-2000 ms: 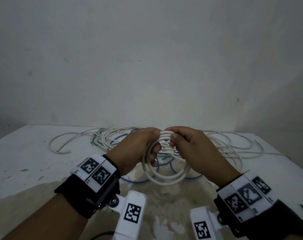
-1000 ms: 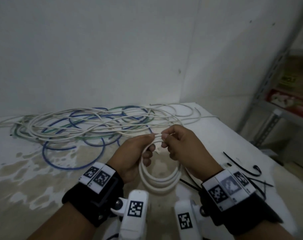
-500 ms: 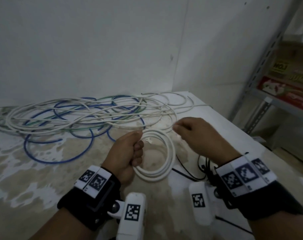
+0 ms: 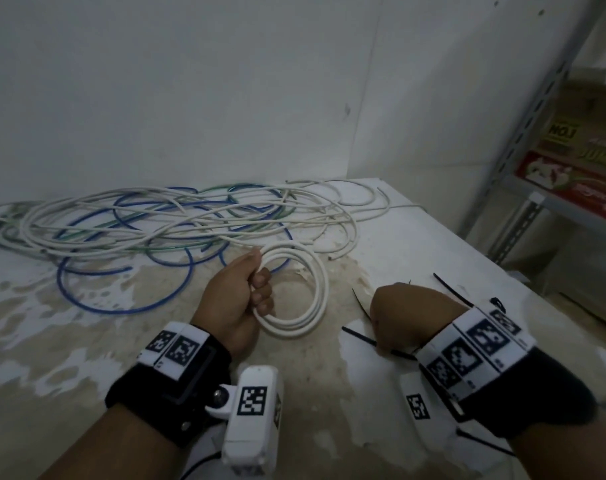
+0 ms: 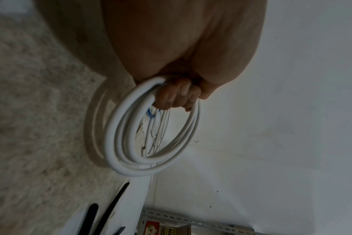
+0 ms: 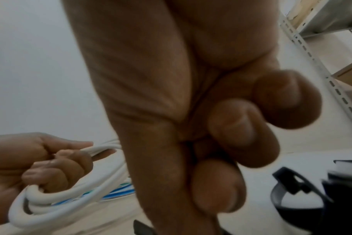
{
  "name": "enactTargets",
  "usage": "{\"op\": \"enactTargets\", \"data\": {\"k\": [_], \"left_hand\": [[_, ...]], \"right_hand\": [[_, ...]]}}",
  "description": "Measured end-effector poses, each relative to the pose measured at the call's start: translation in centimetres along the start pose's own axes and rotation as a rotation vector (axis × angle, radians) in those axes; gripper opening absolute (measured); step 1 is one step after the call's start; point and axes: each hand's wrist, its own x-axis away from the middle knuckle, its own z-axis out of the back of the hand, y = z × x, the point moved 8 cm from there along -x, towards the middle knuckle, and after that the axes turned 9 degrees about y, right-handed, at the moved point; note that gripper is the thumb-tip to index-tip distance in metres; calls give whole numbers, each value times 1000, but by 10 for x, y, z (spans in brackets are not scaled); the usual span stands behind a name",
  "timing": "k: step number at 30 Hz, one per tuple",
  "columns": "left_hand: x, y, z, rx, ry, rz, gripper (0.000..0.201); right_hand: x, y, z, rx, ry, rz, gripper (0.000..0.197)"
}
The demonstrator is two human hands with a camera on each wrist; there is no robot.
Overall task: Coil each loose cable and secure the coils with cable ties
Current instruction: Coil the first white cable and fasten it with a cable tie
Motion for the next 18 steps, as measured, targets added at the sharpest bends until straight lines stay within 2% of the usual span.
{"op": "enactTargets", "data": {"k": [2,4,6,8,10,12,18], "left_hand": [[1,0,0,3,-7,18,22],[2,1,1,-3,-2,19,24],[2,4,5,-27,28,-7,26],[2,9,9,-26,61,-40,22],[2,12,12,-19,81,-69,19],[3,16,15,-19,93,-97,19],[-2,19,19,-7,87,-119,20]], "right_hand": [[3,0,3,-39,-29,5,12],[12,3,22,-134,-1,6,17],[23,5,49,-264,87,24,11],[28,7,73,-386,186,41,25],[25,12,90,-475,293,28,29],[19,17,97,-559,356,1,24],[8,27,99,-674,392,-63,20]]}}
